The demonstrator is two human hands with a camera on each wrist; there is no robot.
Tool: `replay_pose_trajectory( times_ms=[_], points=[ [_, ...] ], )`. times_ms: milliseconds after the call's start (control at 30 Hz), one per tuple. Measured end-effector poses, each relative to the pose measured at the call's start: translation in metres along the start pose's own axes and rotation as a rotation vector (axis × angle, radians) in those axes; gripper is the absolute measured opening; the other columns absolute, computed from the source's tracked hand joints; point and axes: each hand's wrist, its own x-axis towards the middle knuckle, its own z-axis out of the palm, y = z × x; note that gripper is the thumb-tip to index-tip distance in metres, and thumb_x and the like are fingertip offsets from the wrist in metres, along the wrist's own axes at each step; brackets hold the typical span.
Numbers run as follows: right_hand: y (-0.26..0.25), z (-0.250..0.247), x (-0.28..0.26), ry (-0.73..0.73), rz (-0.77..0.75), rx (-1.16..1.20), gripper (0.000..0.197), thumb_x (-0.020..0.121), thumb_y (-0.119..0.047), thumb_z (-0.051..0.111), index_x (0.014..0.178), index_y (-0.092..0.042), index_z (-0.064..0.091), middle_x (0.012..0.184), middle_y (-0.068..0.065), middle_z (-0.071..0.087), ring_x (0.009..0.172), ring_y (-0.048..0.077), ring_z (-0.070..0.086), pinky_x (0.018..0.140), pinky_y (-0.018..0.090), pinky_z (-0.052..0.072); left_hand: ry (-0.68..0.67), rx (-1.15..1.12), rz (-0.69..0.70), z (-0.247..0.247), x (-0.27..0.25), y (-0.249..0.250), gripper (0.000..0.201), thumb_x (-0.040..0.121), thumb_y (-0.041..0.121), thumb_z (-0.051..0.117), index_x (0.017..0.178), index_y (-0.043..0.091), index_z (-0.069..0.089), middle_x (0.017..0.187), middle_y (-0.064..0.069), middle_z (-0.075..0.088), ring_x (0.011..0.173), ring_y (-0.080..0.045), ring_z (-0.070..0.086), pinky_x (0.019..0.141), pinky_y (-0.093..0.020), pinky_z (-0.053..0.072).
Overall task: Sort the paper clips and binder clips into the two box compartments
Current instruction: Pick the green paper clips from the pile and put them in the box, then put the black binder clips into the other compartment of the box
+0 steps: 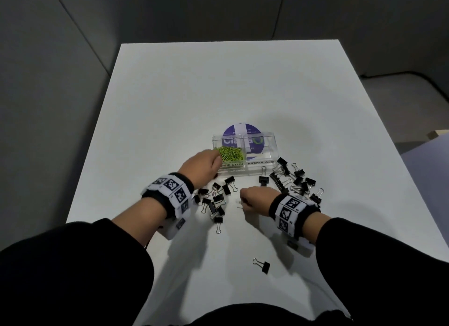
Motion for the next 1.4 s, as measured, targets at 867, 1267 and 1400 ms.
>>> replay_pose_trajectory(
  times_ms=[867, 1267, 1400],
  points=[
    [0.110, -0.033, -0.026, 0.470, 0.453, 0.240, 0.038, 0.095, -0.020, 0.043, 0.132, -0.014, 0.042, 0.135, 0.009, 0.047, 0.121, 0.026, 0.046, 0.095, 0.039, 0.042, -0.113, 0.161, 0.152, 0.001, 0.048, 0.022, 0.038, 0.092, 0.010, 0.043, 0.129, 0.016, 0.049, 0.133, -0.005, 0.053, 0.118, -0.021, 0.051, 0.099, -0.034, 0.040],
    [0.083, 0.036, -0.038, 0.171, 0.519, 0.210, 0.061, 0.097, -0.042, 0.024, 0.148, -0.013, 0.005, 0.157, 0.014, 0.000, 0.144, 0.035, -0.001, 0.119, 0.042, 0.010, -0.015, 0.194, -0.080, 0.028, -0.030, -0.046, 0.050, 0.097, 0.032, 0.037, 0.144, 0.018, 0.027, 0.151, -0.006, 0.029, 0.133, -0.024, 0.036, 0.107, -0.040, 0.036],
    [0.058, 0.041, -0.035, 0.166, 0.409, 0.206, 0.063, 0.098, -0.042, 0.029, 0.148, -0.014, 0.002, 0.157, 0.012, 0.000, 0.145, 0.032, -0.001, 0.118, 0.039, 0.008, -0.147, 0.268, -0.060, 0.049, -0.045, -0.039, 0.055, 0.098, 0.039, 0.033, 0.147, 0.021, 0.019, 0.158, -0.001, 0.011, 0.140, -0.023, 0.025, 0.110, -0.040, 0.033]
  ],
)
